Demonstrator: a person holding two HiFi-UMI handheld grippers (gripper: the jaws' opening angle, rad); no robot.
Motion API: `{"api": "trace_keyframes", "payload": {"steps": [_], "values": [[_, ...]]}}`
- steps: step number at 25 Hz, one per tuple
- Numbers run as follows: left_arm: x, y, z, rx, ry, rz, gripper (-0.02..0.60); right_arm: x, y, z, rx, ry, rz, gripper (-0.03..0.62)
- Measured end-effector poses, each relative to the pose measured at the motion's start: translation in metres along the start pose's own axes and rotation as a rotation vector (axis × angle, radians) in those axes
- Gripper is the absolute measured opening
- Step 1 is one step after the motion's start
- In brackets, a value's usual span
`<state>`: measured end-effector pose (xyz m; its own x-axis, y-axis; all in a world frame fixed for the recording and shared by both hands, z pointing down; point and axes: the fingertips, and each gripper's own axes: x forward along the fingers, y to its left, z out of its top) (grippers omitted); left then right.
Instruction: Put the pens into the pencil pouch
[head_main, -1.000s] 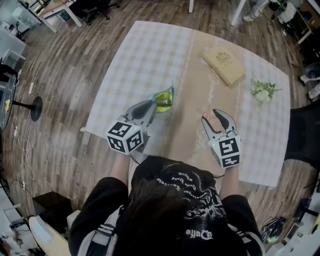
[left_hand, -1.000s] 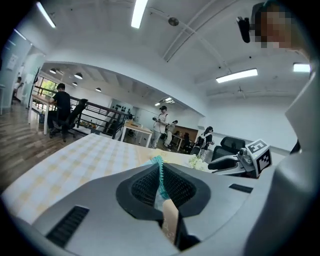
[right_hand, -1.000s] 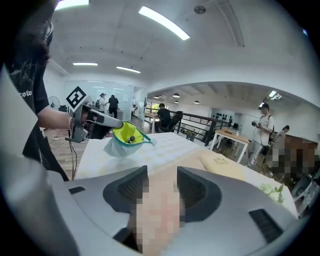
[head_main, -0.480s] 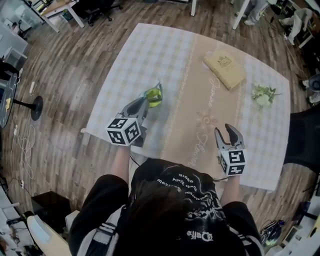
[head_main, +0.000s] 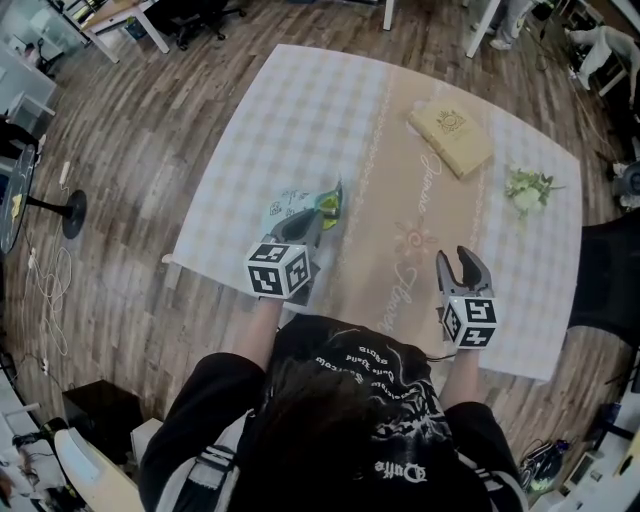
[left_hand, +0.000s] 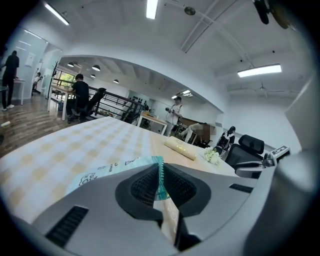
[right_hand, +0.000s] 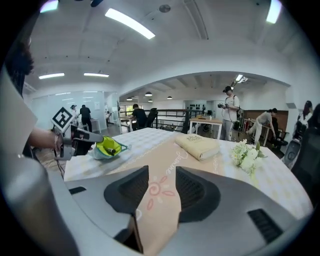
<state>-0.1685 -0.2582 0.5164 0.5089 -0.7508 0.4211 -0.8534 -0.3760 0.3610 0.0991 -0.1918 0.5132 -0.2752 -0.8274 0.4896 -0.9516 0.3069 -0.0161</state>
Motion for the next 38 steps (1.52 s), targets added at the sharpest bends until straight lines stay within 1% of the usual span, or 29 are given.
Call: {"api": "trace_keyframes", "payload": {"steps": [3,6,9,12,15,17,20,22,23,25,27,30,33,35,38], "values": [[0.004,0.000,-0.017,-0.015,0.047,0.036,0.038,-0.002,-0.012,-0.001,0.072,-0.021,-0.059,0.173],[0.005,-0.001,-0.036,-0.027,0.097,0.063,0.038,-0.007,-0.022,0.000,0.091,-0.036,-0.121,0.167],[0.006,-0.002,-0.053,-0.028,0.148,0.079,0.038,-0.011,-0.025,0.004,0.122,-0.073,-0.152,0.167],[0.007,-0.001,-0.067,-0.043,0.191,0.085,0.040,-0.014,-0.020,0.010,0.162,-0.121,-0.143,0.167],[0.007,0.005,-0.084,-0.076,0.267,0.116,0.042,-0.014,-0.010,0.016,0.211,-0.157,-0.105,0.167],[0.007,0.006,-0.091,-0.086,0.296,0.124,0.067,-0.013,-0.004,0.017,0.202,-0.155,-0.087,0.167],[0.007,0.001,-0.096,-0.104,0.313,0.102,0.090,-0.013,0.001,0.017,0.197,-0.153,-0.070,0.167],[0.006,-0.002,-0.094,-0.112,0.311,0.091,0.142,-0.013,0.003,0.019,0.211,-0.168,-0.059,0.170],[0.004,-0.004,-0.092,-0.107,0.305,0.089,0.158,-0.014,0.002,0.021,0.219,-0.179,-0.057,0.197],[0.001,-0.012,-0.087,-0.081,0.286,0.071,0.176,-0.016,0.001,0.021,0.226,-0.191,-0.063,0.209],[-0.001,-0.023,-0.081,-0.049,0.256,0.026,0.192,-0.016,0.001,0.019,0.222,-0.184,-0.066,0.209],[-0.006,-0.039,-0.071,-0.011,0.192,-0.038,0.193,-0.015,0.003,0.011,0.214,-0.160,-0.064,0.215],[-0.012,-0.048,-0.061,0.024,0.155,-0.076,0.193,-0.014,0.006,0.006,0.178,-0.136,-0.077,0.212],[-0.017,-0.054,-0.056,0.045,0.135,-0.094,0.198,-0.014,0.008,0.003,0.143,-0.123,-0.087,0.199],[-0.021,-0.062,-0.050,0.057,0.102,-0.122,0.198,-0.014,0.011,0.000,0.115,-0.114,-0.092,0.170]]}}
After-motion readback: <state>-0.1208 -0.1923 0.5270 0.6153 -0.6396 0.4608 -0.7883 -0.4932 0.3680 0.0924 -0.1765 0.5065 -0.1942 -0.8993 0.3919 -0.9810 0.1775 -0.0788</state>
